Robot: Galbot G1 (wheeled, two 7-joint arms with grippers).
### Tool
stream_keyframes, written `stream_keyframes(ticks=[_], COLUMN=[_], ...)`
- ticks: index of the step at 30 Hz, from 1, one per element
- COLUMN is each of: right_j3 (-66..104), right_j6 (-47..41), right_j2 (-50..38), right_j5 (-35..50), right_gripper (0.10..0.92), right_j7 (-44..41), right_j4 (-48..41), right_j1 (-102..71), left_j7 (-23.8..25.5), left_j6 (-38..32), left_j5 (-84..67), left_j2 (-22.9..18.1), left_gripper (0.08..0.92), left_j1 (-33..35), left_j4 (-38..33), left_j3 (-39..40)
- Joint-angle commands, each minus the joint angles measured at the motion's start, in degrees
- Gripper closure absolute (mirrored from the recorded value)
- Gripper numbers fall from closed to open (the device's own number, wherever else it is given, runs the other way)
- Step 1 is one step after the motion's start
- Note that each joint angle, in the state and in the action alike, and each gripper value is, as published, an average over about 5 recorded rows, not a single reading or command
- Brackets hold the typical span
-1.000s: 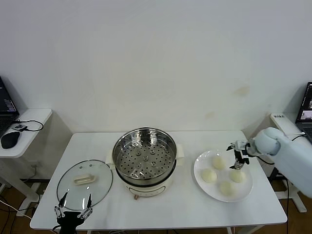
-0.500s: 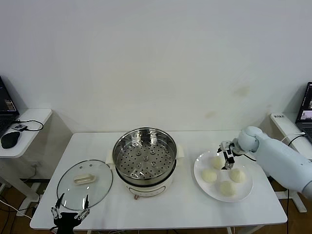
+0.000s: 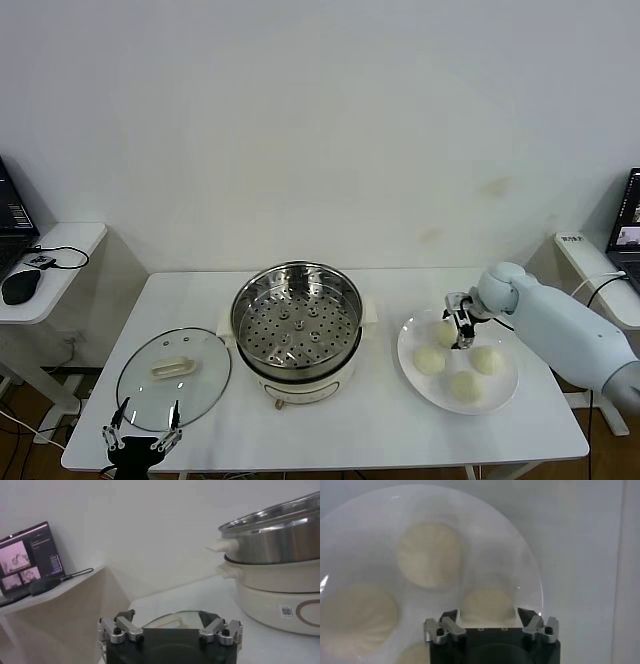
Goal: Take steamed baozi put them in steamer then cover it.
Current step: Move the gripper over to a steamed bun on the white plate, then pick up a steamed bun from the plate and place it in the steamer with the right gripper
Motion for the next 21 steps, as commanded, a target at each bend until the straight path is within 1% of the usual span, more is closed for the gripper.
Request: stream_keyframes(ticks=[1,11,17,21], right_j3=[-0.1,0.0,0.1,-0.5], right_j6=[-0.1,-0.1,-0.2,-0.5], right_j2=[0.6,0.0,-0.6,-1.9], right_j5=[-0.4,-0.3,0.1,1.5], right_gripper=[0.349,0.453,0.489,0.493], right_j7=[0.0,-0.6,-0.7,-0.8], right_j4=[-0.7,-0.2,0.9,3.3], right_j1=[0.1,0.1,0.2,1.6], left_j7=[0.0,-0.3,-0.2,-0.1], left_j6=[0.0,-0.4,-0.6,-0.5], left_j5=[0.0,-0.3,-0.4,-0.6], left_j2=[0.1,0.0,0.2,0.4], left_gripper=[0.177,0.177,0.177,0.177], left_j1=[0.0,0.2,0.4,0.4], left_j4=[0.0,-0.1,-0.1,-0.2], left_j3=[0.0,-0.3,-0.4,-0.4])
